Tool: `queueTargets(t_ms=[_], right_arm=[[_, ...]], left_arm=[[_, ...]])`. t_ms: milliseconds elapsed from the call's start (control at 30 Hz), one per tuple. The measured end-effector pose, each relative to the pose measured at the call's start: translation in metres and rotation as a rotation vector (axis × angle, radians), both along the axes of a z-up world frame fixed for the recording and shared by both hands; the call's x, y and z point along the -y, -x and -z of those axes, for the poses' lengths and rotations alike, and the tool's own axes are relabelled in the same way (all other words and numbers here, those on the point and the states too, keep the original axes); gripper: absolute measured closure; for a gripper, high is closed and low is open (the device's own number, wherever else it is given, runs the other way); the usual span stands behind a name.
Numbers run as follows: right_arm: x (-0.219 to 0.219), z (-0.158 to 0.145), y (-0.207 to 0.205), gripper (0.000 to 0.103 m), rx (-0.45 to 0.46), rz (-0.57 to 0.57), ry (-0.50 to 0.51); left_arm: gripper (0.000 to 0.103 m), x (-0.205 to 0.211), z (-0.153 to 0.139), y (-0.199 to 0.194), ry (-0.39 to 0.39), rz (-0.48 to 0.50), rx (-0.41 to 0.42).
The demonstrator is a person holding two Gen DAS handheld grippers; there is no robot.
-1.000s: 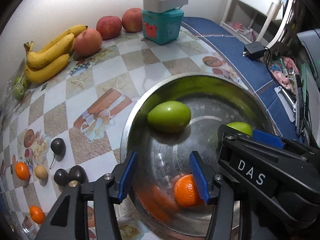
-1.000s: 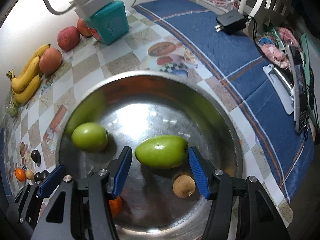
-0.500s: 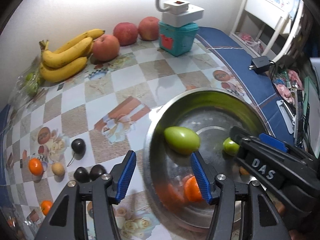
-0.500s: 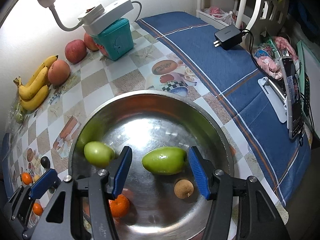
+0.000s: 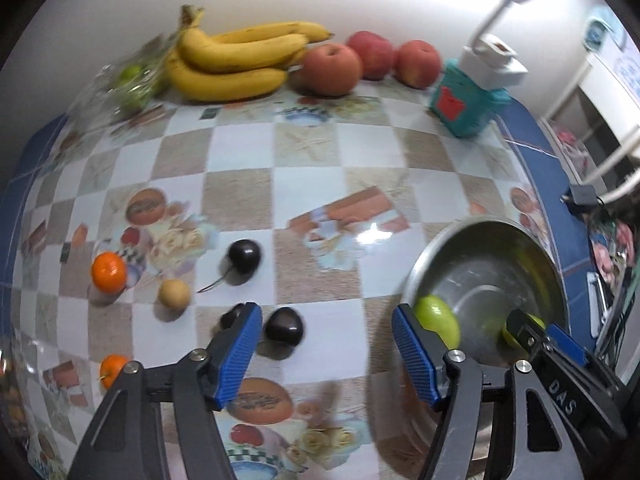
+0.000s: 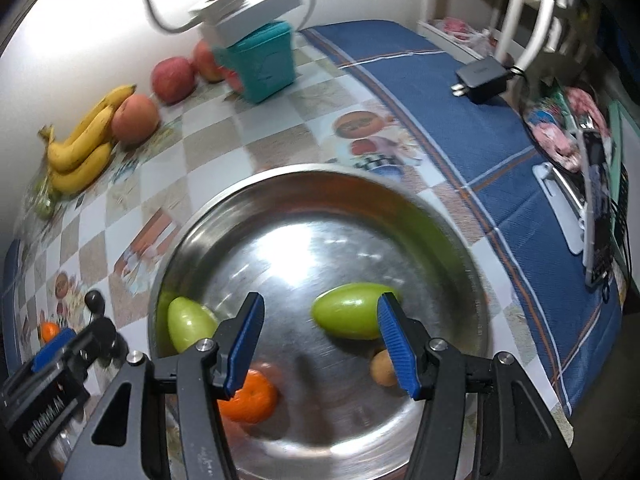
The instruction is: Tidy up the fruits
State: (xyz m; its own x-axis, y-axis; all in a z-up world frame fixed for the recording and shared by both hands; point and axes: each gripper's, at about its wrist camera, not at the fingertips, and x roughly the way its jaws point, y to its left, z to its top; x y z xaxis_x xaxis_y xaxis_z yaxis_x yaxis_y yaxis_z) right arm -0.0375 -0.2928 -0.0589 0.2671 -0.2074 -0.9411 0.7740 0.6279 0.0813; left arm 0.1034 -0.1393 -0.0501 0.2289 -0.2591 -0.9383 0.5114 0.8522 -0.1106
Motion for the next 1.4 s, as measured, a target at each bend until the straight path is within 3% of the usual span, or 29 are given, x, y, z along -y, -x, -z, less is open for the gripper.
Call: queueTargets(t_ms=[233, 433, 500, 733, 1067, 1400], right_arm=[[-0.018, -0.002, -0.013, 0.027, 0.001, -0.070, 0.023], [-0.024, -0.001, -0.018, 0.019, 0.005, -0.100, 0.029], [-0.026, 0.000, -0.019, 0.009, 0.004, -0.104, 0.029], [-0.025, 0.002, -0.019, 0.003, 0.010, -0.096, 0.022], [-0.026, 0.001, -0.019, 0.002, 0.027, -0.087, 0.022], [-0.040, 0.000, -0.029, 0.002, 0.055, -0.165, -0.003]], left_arm=[[0.003, -0.026, 0.000, -0.016, -0.018, -0.088, 0.011], [0.001, -0.039, 0.003, -0.025, -0.023, -0.131, 0.006], [0.001, -0.040, 0.005, -0.027, -0.024, -0.142, -0.002], [0.001, -0.041, 0.009, -0.026, -0.038, -0.140, -0.005], [0.000, -0.052, 0.008, -0.030, -0.029, -0.169, 0.023], [0.000, -0.070, -0.001, -0.035, 0.010, -0.193, 0.105]])
